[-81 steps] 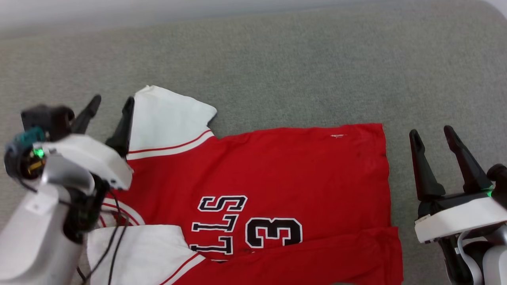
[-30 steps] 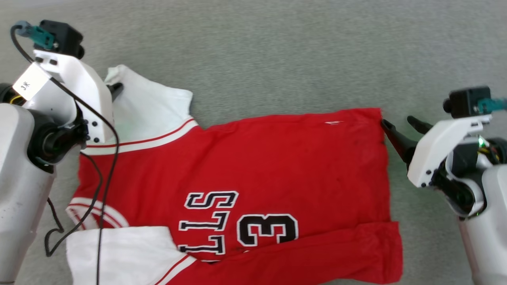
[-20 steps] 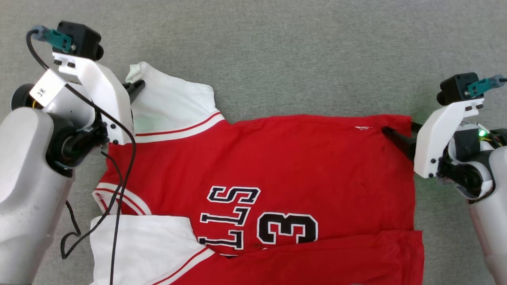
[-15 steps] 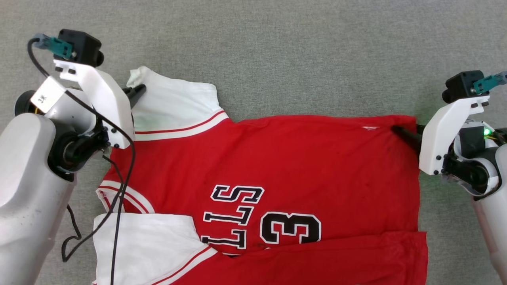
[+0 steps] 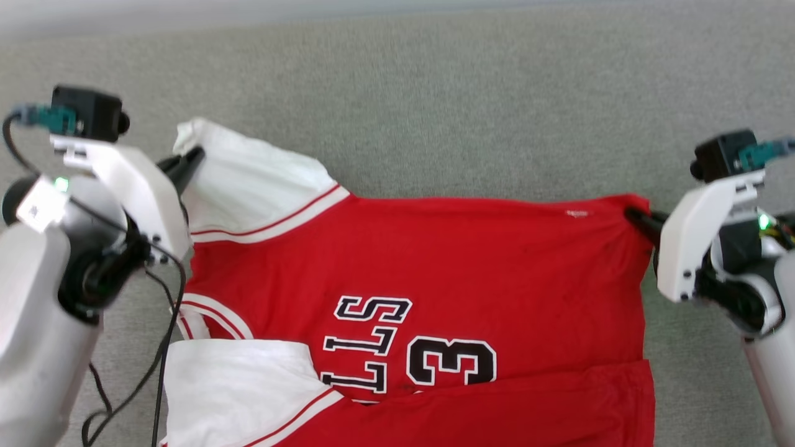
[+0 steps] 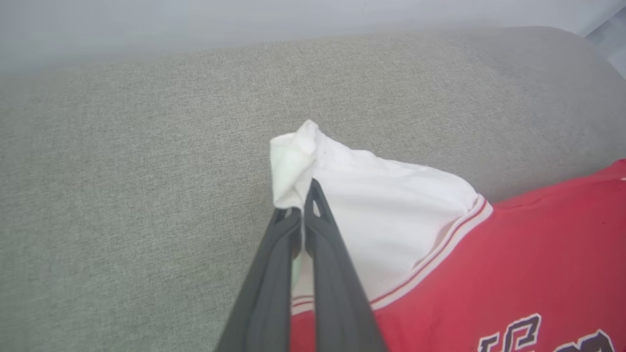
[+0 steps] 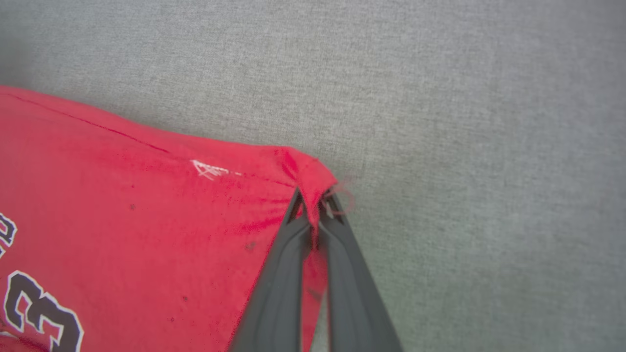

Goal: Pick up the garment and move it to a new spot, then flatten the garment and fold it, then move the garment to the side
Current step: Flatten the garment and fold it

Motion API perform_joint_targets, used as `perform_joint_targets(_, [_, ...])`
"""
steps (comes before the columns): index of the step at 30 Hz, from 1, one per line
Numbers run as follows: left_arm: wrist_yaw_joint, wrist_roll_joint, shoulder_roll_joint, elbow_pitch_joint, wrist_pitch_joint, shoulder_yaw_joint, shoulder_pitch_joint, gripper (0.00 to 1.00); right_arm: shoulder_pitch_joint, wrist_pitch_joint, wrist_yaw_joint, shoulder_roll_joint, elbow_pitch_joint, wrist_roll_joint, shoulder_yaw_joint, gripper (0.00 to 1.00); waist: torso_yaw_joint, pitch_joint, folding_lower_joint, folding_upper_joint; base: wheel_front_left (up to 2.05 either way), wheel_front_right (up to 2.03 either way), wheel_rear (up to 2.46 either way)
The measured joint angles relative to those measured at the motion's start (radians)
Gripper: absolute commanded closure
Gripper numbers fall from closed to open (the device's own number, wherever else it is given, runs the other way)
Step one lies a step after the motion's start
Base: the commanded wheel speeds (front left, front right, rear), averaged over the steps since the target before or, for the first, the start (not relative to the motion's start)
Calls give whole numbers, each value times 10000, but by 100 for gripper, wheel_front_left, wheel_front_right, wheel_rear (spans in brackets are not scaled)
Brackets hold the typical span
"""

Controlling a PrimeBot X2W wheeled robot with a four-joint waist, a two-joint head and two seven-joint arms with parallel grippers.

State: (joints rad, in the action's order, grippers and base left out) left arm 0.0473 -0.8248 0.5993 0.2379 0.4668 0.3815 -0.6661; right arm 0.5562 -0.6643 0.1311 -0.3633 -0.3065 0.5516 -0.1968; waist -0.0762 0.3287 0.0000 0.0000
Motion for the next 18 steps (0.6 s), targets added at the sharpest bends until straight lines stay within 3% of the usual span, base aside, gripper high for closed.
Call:
perform_joint_targets(8, [-727,-245,230,-1327,-903,-393,2590,100,-2059,167,0,257,1250,-426,999,100,155,-1028,0,0,0,0,0])
perform_joint_targets(18, [-1522,-857,-73,-2293,-1638,-577,5869,100,-4586,447,0,1030,2056,-721,1958,100,501,-1968,-2,0,0,0,0])
